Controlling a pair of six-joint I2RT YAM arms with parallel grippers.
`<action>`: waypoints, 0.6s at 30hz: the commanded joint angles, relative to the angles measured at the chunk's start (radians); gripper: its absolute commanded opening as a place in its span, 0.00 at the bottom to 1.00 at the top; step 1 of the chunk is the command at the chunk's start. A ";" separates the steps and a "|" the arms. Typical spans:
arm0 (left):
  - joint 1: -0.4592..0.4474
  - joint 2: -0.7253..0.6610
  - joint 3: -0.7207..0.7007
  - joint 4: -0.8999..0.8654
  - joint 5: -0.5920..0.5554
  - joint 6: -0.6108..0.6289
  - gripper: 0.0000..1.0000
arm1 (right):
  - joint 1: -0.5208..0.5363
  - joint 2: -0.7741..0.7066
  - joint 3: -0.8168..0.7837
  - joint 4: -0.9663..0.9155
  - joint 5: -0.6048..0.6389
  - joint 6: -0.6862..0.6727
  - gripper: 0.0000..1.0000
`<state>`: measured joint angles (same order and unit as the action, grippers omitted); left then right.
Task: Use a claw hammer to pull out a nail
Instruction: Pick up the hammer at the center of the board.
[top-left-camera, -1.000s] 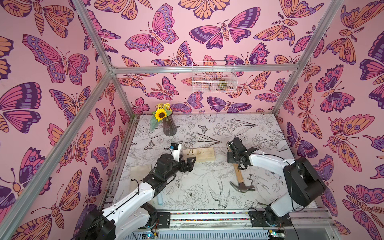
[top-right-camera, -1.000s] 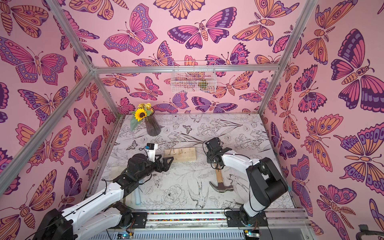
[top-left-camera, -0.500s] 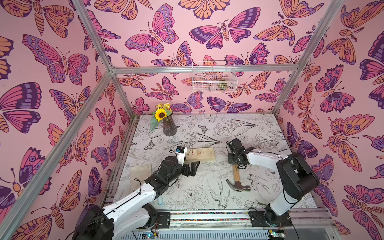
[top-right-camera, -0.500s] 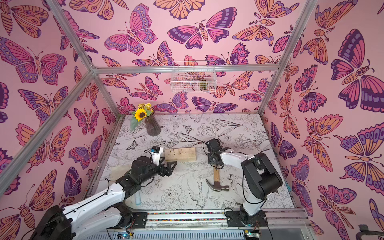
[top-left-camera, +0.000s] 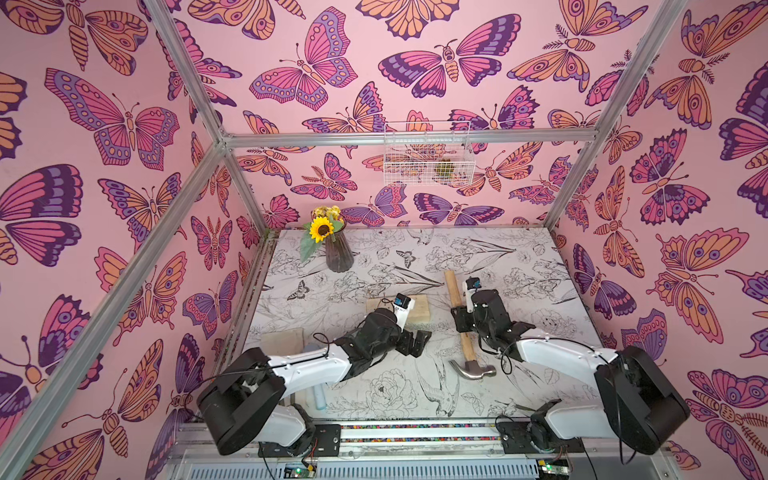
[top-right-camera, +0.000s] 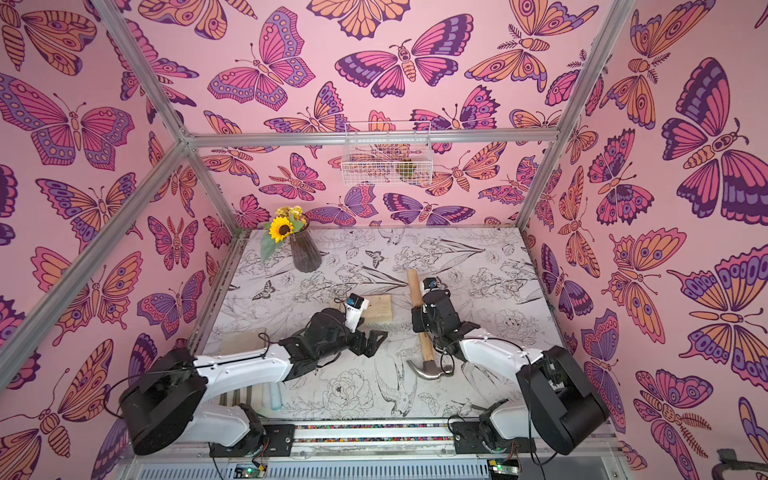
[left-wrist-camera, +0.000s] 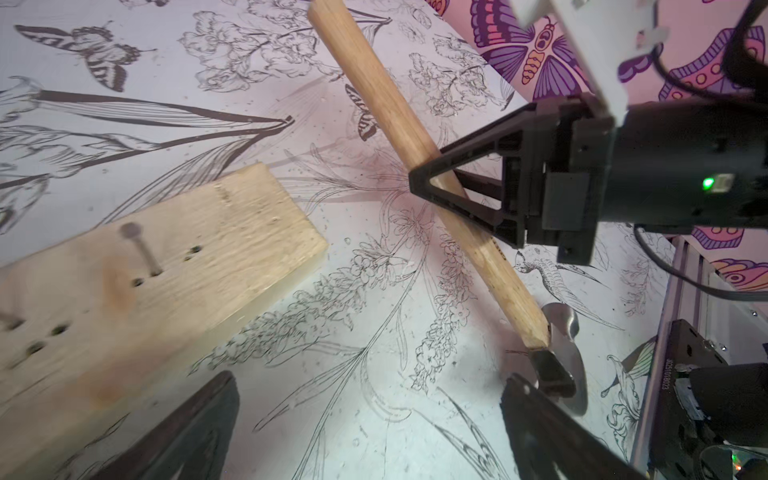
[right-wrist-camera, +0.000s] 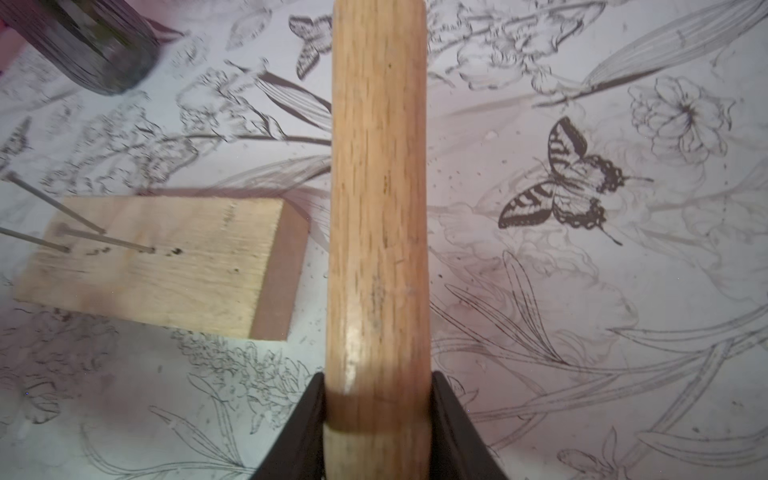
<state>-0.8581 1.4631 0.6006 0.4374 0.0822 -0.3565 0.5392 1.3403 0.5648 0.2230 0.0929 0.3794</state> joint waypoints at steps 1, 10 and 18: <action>-0.024 0.094 0.034 0.150 0.021 -0.028 0.98 | 0.003 -0.040 -0.020 0.173 -0.015 0.017 0.00; -0.056 0.347 0.145 0.385 0.122 -0.123 0.93 | 0.004 -0.098 -0.041 0.179 -0.024 0.045 0.00; -0.062 0.446 0.188 0.504 0.196 -0.165 0.88 | 0.004 -0.149 -0.065 0.196 -0.039 0.061 0.00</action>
<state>-0.9173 1.8732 0.7677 0.8650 0.2333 -0.4992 0.5392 1.2224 0.4992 0.3305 0.0834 0.3965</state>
